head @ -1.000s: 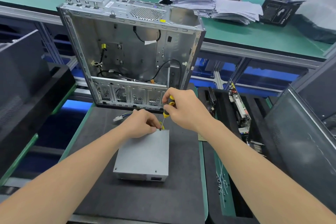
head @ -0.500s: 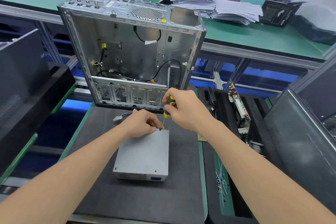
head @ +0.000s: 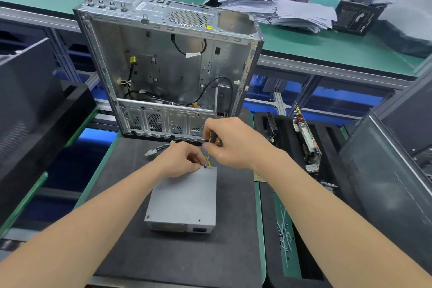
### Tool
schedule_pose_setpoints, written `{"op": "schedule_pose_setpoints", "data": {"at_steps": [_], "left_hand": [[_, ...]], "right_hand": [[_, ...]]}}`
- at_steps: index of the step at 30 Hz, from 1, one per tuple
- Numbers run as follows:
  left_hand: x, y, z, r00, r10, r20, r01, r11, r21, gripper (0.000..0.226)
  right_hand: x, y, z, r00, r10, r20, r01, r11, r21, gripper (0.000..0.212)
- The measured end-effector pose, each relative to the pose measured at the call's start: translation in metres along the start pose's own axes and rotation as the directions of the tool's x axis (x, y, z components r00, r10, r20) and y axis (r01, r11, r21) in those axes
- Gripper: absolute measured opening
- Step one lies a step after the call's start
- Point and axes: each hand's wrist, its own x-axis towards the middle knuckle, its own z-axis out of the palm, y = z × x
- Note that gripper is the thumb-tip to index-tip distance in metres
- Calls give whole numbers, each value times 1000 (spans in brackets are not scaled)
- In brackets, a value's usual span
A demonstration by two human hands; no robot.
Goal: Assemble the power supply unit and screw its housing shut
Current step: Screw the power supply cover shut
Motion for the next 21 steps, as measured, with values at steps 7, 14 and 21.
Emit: {"op": "schedule_pose_setpoints", "data": {"at_steps": [7,14,21], "left_hand": [[-1,-2,0,999,47,10,-47,999,15,28],[-7,-2,3,989,147,-29,-146,989,7,23],[-10,-4,13,966,220,-138,-205,972,117,8]], "right_hand": [[4,-5,1,1000,-23,3,23,999,-49,23],[6,-7,9,997,-83,-2,83,996,30,25],[10,-9,13,998,12,-64,-12,1000,-2,12]]}}
